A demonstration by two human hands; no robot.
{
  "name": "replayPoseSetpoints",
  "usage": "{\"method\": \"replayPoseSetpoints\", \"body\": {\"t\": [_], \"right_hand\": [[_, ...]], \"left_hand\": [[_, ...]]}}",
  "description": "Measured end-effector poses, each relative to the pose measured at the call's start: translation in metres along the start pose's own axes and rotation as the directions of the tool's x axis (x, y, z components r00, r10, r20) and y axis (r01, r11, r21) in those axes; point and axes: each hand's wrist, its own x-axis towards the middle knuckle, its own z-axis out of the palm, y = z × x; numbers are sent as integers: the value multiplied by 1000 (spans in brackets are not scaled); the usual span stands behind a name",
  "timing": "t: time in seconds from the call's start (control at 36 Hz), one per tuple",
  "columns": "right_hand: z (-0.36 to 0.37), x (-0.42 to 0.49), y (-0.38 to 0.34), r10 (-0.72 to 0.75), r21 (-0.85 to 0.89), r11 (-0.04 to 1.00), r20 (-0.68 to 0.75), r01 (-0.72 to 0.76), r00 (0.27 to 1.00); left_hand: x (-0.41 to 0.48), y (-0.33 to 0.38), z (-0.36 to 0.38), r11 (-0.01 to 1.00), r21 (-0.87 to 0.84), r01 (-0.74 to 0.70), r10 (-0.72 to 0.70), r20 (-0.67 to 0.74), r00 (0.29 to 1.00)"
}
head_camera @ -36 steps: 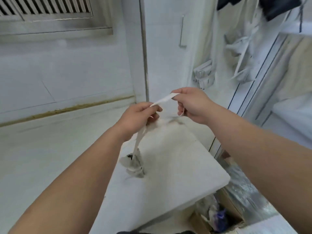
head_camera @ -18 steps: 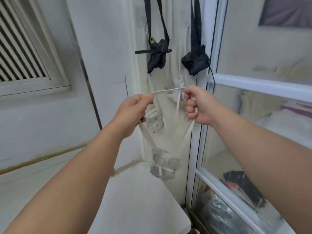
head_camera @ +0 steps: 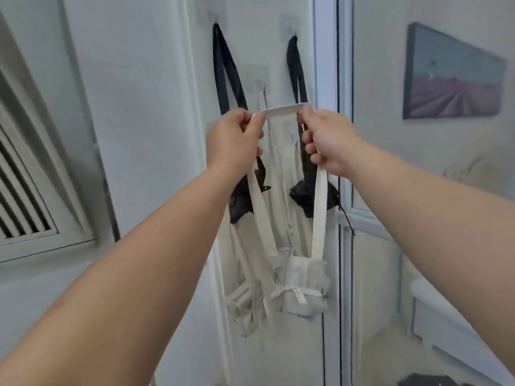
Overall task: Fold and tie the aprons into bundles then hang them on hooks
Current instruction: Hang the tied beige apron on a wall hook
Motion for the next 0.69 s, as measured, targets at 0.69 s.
{"method": "replayPoseSetpoints", "body": {"t": [0.69], "right_hand": [[41, 144, 5, 56, -271, 962, 36, -44, 998]], "left_hand": [[135, -28, 39, 686, 727, -41, 113, -50, 992]]}}
